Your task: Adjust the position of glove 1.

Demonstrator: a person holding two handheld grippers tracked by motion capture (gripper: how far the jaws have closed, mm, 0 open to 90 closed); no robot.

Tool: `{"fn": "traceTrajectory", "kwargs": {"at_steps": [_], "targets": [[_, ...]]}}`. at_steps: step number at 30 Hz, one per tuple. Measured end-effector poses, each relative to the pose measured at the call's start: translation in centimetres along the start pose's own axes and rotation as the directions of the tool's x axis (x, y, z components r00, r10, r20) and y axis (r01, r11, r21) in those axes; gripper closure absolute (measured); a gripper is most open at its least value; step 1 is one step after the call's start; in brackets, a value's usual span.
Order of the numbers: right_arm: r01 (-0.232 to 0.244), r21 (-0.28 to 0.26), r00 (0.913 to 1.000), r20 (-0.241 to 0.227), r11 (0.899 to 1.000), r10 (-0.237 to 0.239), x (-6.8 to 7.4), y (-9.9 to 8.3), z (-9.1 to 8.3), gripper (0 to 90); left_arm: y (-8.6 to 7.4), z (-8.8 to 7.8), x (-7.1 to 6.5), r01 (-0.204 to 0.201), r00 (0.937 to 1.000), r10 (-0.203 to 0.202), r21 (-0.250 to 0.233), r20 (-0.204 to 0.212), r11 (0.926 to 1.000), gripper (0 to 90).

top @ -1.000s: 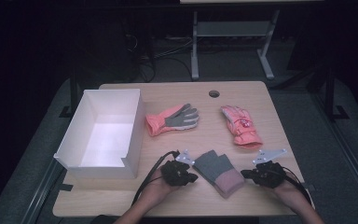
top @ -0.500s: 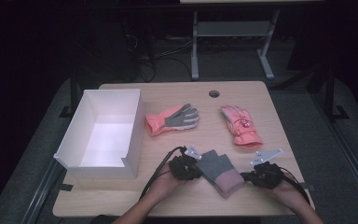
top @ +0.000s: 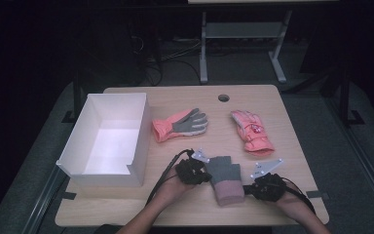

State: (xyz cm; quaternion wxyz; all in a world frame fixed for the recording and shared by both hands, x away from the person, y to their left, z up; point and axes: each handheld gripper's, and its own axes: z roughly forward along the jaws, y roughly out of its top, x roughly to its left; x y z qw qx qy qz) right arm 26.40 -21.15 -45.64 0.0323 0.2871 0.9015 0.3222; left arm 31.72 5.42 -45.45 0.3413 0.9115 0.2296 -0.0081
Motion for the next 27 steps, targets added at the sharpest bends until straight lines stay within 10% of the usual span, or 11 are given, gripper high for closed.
{"fn": "traceTrajectory", "kwargs": {"at_steps": [11,27], "targets": [[-0.003,0.003,0.9998,-0.018,1.000,0.004,0.0,-0.1,0.2,90.0,0.1,0.1,0.2,0.013,0.9999,-0.013,-0.017,0.002,0.9998,89.5],[0.094,-0.008,0.9860,-0.138,0.996,-0.094,4.3,3.2,3.5,90.0,-0.5,-1.4,1.9,0.052,0.9981,-0.053,-0.030,-0.032,0.9982,89.5]]}}
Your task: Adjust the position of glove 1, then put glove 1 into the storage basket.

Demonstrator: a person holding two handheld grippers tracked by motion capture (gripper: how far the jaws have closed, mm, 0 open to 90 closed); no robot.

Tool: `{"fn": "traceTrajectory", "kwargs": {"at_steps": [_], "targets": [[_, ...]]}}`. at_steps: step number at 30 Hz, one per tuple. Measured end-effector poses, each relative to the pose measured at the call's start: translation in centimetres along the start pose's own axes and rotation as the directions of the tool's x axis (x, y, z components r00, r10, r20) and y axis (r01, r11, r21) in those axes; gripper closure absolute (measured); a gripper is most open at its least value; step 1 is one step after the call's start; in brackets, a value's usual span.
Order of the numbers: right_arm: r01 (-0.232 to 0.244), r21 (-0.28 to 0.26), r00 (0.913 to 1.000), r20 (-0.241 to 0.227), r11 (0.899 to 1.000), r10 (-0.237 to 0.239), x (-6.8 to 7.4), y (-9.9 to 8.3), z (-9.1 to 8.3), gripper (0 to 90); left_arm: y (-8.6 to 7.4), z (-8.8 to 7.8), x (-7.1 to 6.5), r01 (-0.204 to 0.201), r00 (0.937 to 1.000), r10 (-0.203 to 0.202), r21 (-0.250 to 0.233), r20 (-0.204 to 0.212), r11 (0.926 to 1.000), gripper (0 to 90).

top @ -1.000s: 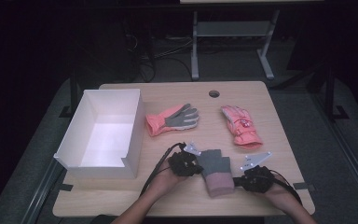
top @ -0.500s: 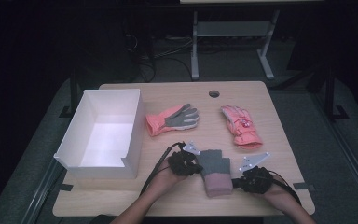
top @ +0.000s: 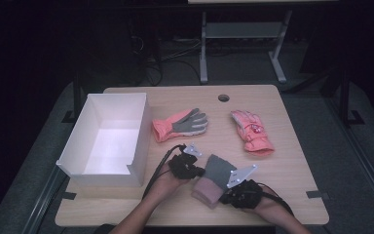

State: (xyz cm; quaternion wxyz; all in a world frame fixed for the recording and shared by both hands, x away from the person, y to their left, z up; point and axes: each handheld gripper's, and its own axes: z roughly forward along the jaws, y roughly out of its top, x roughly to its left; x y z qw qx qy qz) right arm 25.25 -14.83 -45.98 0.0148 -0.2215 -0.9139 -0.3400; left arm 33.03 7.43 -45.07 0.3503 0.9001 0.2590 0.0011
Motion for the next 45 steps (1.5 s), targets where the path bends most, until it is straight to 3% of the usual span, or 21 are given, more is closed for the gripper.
{"fn": "traceTrajectory", "kwargs": {"at_steps": [5,8,12,14,16,18,21,27,30,36,40,45], "targets": [[0.054,0.000,0.9985,-0.009,0.999,-0.054,0.7,1.5,1.7,90.0,-0.2,-0.5,0.6,0.016,0.9996,-0.017,-0.010,-0.025,0.9998,89.6],[0.089,-0.005,0.9959,-0.014,0.996,-0.089,0.9,2.7,2.8,90.0,-0.3,-0.9,1.1,0.001,0.9991,-0.001,0.005,-0.041,1.0000,89.6],[0.104,-0.005,0.9942,-0.027,0.995,-0.105,1.2,3.5,3.6,90.0,-0.4,-1.2,1.5,0.022,0.9991,-0.022,-0.004,-0.037,0.9998,89.6],[0.109,-0.005,0.9938,-0.024,0.994,-0.109,1.2,3.5,3.6,90.0,-0.5,-1.2,1.6,0.006,0.9993,-0.006,0.004,-0.037,1.0000,89.6],[0.082,-0.027,0.9961,-0.031,0.996,-0.083,1.0,3.2,2.8,90.0,-0.4,-1.3,1.3,0.024,0.9992,-0.024,-0.021,-0.032,0.9995,89.6],[0.077,-0.035,0.9966,-0.027,0.996,-0.078,0.9,3.1,2.4,90.0,-0.4,-1.4,1.4,0.014,0.9993,-0.015,-0.020,-0.033,0.9997,89.5],[0.002,-0.066,0.9998,-0.019,0.998,-0.003,0.9,2.3,0.7,90.0,-0.2,-2.0,1.4,0.016,0.9995,-0.017,-0.034,-0.027,0.9993,88.8],[-0.033,-0.100,0.9991,0.023,0.994,0.036,-0.1,0.2,-1.9,86.5,0.0,-2.8,1.1,0.020,0.9994,-0.022,-0.060,-0.029,0.9980,84.1],[-0.064,-0.125,0.9960,0.053,0.990,0.071,-0.7,-0.8,-3.3,80.7,0.3,-3.1,0.7,-0.007,0.9997,0.006,-0.044,-0.023,0.9990,77.2],[-0.112,-0.156,0.9831,0.127,0.981,0.132,-1.9,-2.4,-5.2,56.7,1.0,-2.7,-0.2,-0.035,0.9994,0.035,-0.042,-0.002,0.9985,53.6],[-0.155,-0.155,0.9679,0.174,0.976,0.181,-2.7,-3.9,-6.0,47.5,1.5,-2.2,-0.8,-0.033,0.9994,0.033,-0.053,0.005,0.9980,38.2],[-0.204,-0.179,0.9488,0.206,0.962,0.240,-3.6,-6.0,-7.3,38.1,1.8,-1.2,-1.3,-0.059,0.9982,0.059,-0.036,0.007,0.9976,26.0]]}}
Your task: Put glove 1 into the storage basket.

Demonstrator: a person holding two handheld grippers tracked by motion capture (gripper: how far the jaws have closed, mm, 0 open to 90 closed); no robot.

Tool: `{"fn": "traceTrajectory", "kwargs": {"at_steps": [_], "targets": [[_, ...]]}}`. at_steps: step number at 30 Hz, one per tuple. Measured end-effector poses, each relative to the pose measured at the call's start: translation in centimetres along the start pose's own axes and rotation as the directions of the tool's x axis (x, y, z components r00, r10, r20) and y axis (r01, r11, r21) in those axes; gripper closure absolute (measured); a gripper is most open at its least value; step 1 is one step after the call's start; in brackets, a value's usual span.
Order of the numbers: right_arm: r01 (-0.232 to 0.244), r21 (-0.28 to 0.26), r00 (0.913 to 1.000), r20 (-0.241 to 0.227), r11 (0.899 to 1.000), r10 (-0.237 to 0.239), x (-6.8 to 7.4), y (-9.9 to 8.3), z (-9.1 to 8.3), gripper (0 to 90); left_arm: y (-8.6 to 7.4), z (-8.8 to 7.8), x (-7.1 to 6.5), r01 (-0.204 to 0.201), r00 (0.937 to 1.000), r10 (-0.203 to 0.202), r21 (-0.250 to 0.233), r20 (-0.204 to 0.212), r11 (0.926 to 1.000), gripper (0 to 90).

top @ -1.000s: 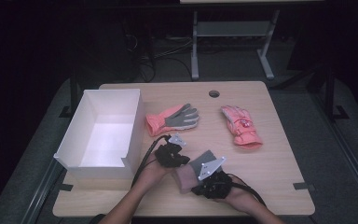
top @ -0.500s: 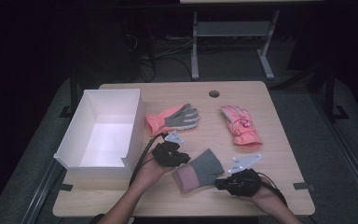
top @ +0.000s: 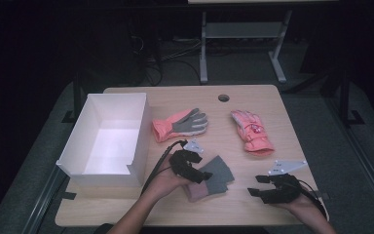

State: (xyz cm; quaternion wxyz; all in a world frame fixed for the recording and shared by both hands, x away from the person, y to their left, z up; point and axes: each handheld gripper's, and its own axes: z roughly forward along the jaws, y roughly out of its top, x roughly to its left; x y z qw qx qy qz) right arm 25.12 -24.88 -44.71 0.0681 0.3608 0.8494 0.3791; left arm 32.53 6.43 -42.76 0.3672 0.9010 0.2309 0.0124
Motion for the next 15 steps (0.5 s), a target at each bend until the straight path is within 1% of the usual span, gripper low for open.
{"fn": "traceTrajectory", "kwargs": {"at_steps": [1,3,4,6,7,8,9,10,11,12,13,14,15], "targets": [[-0.015,-0.005,0.9998,0.009,1.000,0.015,-0.3,-0.4,-0.2,35.6,0.0,0.3,-0.1,-0.011,0.9999,0.011,0.015,-0.004,0.9998,23.6],[-0.040,0.002,0.9991,0.015,0.999,0.040,-0.9,-0.9,-0.5,30.9,0.0,0.7,-0.1,-0.022,0.9998,0.022,0.041,-0.003,0.9989,19.5],[-0.046,0.000,0.9987,0.024,0.999,0.046,-1.2,-0.9,-0.6,28.7,0.0,0.7,-0.1,-0.022,0.9998,0.022,0.041,-0.003,0.9989,17.7],[-0.073,-0.005,0.9970,0.023,0.997,0.073,-1.6,-0.9,-0.6,25.2,0.0,1.5,-0.3,-0.035,0.9994,0.035,0.062,-0.003,0.9975,16.0],[-0.073,-0.009,0.9968,0.032,0.997,0.073,-1.8,-0.8,-0.5,23.5,0.0,1.5,-0.3,-0.035,0.9994,0.035,0.062,-0.003,0.9975,14.4],[-0.071,-0.009,0.9967,0.039,0.997,0.071,-2.0,-0.8,-0.5,22.9,0.0,1.9,-0.6,-0.024,0.9997,0.024,0.059,-0.004,0.9979,14.3],[-0.071,-0.013,0.9968,0.036,0.997,0.071,-2.1,-0.8,-0.4,22.6,0.0,2.0,-0.5,-0.044,0.9990,0.045,0.073,-0.005,0.9964,14.1],[-0.076,-0.015,0.9963,0.039,0.997,0.076,-2.3,-0.8,-0.4,22.5,-0.1,2.2,-0.5,-0.047,0.9988,0.048,0.076,-0.010,0.9960,13.6],[-0.082,-0.013,0.9957,0.042,0.997,0.083,-2.3,-0.8,-0.4,22.4,-0.2,2.4,-0.6,-0.036,0.9992,0.037,0.075,-0.013,0.9965,13.5],[-0.080,-0.014,0.9958,0.044,0.997,0.080,-2.4,-0.9,-0.3,22.4,-0.2,2.6,-0.5,-0.048,0.9987,0.049,0.094,-0.014,0.9945,13.5],[-0.080,-0.014,0.9955,0.049,0.997,0.081,-2.5,-0.9,-0.3,22.3,-0.2,2.6,-0.5,-0.048,0.9987,0.049,0.094,-0.014,0.9945,13.5],[-0.081,-0.014,0.9954,0.051,0.997,0.081,-2.5,-0.9,-0.3,22.4,-0.5,3.0,-0.4,-0.050,0.9986,0.052,0.114,-0.012,0.9922,13.5],[-0.077,-0.015,0.9956,0.052,0.997,0.078,-2.6,-0.9,-0.3,22.3,-0.5,3.0,-0.4,-0.050,0.9986,0.052,0.114,-0.012,0.9922,13.5]]}}
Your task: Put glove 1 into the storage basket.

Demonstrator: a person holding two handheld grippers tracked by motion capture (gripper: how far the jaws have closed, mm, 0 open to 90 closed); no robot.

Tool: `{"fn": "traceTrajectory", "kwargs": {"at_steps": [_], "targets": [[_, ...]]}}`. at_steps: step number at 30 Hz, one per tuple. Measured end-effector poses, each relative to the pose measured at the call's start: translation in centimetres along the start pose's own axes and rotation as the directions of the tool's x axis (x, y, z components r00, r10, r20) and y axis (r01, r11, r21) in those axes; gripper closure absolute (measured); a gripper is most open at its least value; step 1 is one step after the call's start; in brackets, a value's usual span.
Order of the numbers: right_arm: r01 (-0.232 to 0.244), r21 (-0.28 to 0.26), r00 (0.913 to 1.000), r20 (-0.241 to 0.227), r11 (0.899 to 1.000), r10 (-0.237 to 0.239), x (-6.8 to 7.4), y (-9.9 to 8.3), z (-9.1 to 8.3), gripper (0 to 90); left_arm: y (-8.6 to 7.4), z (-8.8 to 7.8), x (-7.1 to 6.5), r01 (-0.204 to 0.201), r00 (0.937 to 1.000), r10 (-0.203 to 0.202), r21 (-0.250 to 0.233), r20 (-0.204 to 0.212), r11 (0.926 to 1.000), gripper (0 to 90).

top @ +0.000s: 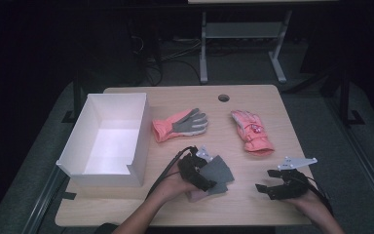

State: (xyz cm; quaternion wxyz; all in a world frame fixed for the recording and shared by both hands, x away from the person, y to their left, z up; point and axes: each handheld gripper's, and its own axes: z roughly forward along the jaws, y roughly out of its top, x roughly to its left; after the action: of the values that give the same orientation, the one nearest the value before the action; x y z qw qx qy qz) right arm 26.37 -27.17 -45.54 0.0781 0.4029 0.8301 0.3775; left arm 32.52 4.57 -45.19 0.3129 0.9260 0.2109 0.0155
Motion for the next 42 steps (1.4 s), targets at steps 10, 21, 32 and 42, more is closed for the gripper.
{"fn": "traceTrajectory", "kwargs": {"at_steps": [10,21,32,42], "targets": [[-0.008,-0.006,0.9999,0.013,1.000,0.008,0.0,0.0,0.0,20.0,-0.5,0.5,0.1,0.026,0.9994,-0.026,0.013,0.023,0.9996,14.8],[-0.002,-0.019,0.9974,0.071,1.000,0.003,-0.1,0.0,0.1,13.7,-0.5,0.2,-0.2,0.018,0.9982,-0.019,0.015,0.056,0.9997,33.1],[-0.015,-0.021,0.9964,0.083,1.000,0.017,-0.3,-0.1,0.2,13.9,-0.1,-0.3,0.1,0.071,0.9869,-0.073,0.016,0.144,0.9973,62.8],[-0.003,-0.031,0.9962,0.087,1.000,0.006,-0.4,-0.3,0.3,13.8,0.5,-2.9,0.9,0.118,0.9799,-0.114,-0.014,0.164,0.9929,63.2]]}}
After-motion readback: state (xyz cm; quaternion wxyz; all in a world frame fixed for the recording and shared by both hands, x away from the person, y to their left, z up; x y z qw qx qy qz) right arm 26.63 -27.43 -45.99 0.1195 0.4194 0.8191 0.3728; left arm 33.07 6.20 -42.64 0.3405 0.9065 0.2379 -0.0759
